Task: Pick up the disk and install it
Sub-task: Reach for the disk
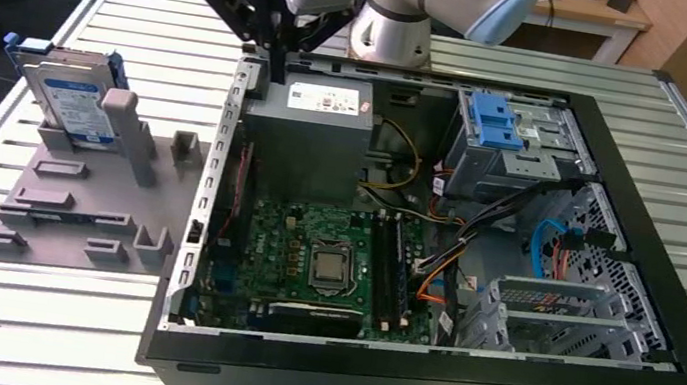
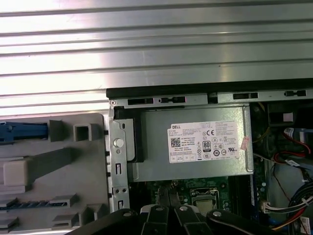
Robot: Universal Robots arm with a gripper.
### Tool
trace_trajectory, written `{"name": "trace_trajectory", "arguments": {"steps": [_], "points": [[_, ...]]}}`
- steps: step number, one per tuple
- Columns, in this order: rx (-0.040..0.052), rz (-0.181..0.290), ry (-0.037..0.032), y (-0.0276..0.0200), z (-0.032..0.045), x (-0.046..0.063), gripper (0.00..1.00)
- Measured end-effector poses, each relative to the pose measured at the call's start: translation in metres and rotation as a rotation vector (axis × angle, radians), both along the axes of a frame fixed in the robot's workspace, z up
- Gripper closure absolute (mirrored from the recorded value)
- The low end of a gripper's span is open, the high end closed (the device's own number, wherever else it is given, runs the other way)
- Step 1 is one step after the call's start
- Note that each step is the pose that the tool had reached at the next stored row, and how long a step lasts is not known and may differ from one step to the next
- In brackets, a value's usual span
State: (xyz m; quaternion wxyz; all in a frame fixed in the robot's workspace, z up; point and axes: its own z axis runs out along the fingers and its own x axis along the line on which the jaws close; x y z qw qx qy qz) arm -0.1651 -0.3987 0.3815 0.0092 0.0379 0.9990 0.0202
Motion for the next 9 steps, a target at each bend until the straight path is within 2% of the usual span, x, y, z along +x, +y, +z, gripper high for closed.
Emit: {"name": "trace_trajectory", "arguments": {"steps": [9], "points": [[0.0001,0.000,0.0015,0.0000,-0.0014,-0.0031,0.89]]}}
